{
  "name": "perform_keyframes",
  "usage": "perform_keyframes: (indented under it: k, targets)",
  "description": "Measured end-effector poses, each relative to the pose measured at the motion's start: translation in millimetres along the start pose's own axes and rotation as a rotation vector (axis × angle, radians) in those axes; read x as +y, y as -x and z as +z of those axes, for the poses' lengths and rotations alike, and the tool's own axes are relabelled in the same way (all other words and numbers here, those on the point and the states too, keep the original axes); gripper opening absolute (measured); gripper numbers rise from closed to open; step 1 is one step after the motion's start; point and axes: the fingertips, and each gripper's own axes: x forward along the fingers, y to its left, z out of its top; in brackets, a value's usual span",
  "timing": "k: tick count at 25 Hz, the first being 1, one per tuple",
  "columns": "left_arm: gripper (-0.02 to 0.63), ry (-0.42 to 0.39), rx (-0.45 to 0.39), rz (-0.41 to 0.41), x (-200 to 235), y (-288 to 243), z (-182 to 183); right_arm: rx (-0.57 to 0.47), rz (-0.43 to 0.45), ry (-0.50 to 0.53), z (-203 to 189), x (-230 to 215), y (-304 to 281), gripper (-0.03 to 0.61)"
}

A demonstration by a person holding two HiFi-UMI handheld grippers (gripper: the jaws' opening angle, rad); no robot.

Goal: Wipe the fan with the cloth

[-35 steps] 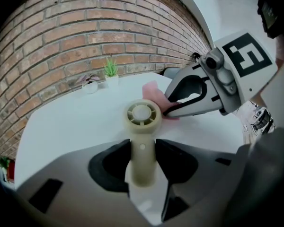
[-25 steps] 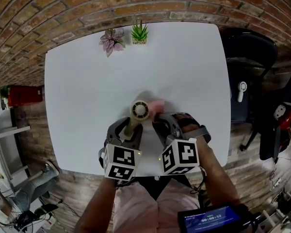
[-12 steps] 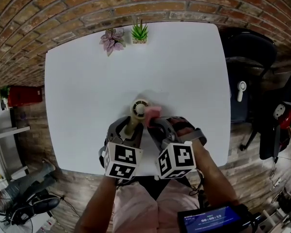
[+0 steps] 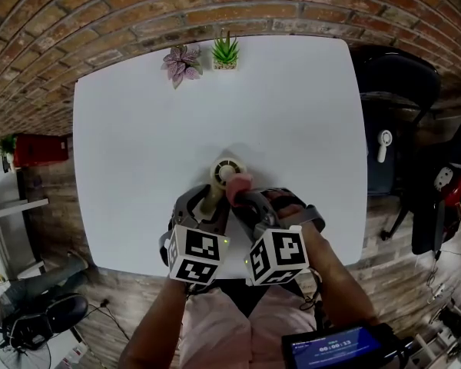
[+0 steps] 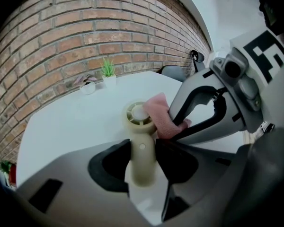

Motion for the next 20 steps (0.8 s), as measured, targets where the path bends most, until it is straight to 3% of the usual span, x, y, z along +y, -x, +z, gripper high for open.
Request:
perform_keyframes:
  k: [20]
  targets:
    - [0.179, 0.008, 0.002, -0.012, -0.9, 0.6, 0.2, 0.012, 0.055, 0.009, -10.9, 10.0, -6.6, 0.043]
